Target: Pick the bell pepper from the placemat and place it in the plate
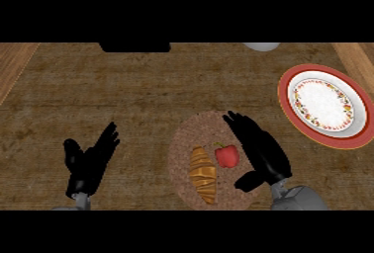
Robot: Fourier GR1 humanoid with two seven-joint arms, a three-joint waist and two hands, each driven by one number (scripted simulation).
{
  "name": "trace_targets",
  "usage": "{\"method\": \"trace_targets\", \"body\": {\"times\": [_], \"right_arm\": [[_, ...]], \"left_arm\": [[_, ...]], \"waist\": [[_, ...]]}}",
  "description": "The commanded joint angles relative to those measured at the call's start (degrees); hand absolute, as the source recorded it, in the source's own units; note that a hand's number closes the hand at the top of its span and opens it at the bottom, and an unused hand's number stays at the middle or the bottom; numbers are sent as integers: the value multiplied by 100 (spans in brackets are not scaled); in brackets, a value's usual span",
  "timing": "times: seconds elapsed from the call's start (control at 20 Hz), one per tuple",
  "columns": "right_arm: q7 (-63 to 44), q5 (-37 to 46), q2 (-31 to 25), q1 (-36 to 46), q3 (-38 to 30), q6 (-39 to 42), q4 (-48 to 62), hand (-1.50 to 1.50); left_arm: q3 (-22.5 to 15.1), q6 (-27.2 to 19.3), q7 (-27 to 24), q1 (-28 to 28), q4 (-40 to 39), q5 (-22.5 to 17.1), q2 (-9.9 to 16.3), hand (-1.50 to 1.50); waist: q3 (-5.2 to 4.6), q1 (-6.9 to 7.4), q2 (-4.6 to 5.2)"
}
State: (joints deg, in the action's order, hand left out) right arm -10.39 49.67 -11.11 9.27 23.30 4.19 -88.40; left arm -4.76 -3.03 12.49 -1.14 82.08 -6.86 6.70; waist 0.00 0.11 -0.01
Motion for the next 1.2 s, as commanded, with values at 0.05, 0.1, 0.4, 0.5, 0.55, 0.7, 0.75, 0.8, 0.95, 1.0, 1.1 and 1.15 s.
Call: {"method": "trace_targets", "body": {"times": [0.05,0.1,0.4,0.5,0.55,0.7,0.75,0.8,0.95,1.0,1.1,1.15], "right_arm": [[228,375,339,173,-201,-33,537,-150],[41,611,596,-129,255,-375,589,-150],[256,683,580,124,-142,127,866,-150],[193,1203,705,232,329,-142,1490,150],[227,980,576,471,125,394,1161,150],[800,1228,525,398,-38,-308,1567,150],[504,1331,700,495,42,-67,1285,150],[821,1239,626,685,-276,-180,1673,150],[740,1509,528,27,-8,-223,927,150],[1097,1364,253,74,-259,-471,1032,150],[1147,1565,656,451,-280,-907,1720,150],[841,1628,676,257,-141,-878,1004,150]], "left_arm": [[29,-35,180,-6,155,118,-134,0],[-102,28,44,-162,163,165,-139,0],[70,65,182,-340,457,197,-109,0],[172,106,-339,-73,-301,213,-173,0],[204,261,-121,-247,74,76,-52,0],[172,26,340,269,65,231,-187,0],[187,150,-292,-3,-308,228,-274,0],[56,12,198,-36,168,272,-335,0],[307,287,82,17,11,150,-117,0],[207,53,-154,109,-310,331,-321,0],[303,138,-114,474,-538,309,-271,0],[129,2,199,-4,93,340,-313,0]], "waist": [[0,3,-1],[0,6,-1],[0,5,-4],[-2,13,8],[-1,15,-2],[1,0,1],[-1,0,0],[1,9,0],[-1,-11,-3],[-1,-19,-1],[0,-7,5],[0,-5,-8]]}}
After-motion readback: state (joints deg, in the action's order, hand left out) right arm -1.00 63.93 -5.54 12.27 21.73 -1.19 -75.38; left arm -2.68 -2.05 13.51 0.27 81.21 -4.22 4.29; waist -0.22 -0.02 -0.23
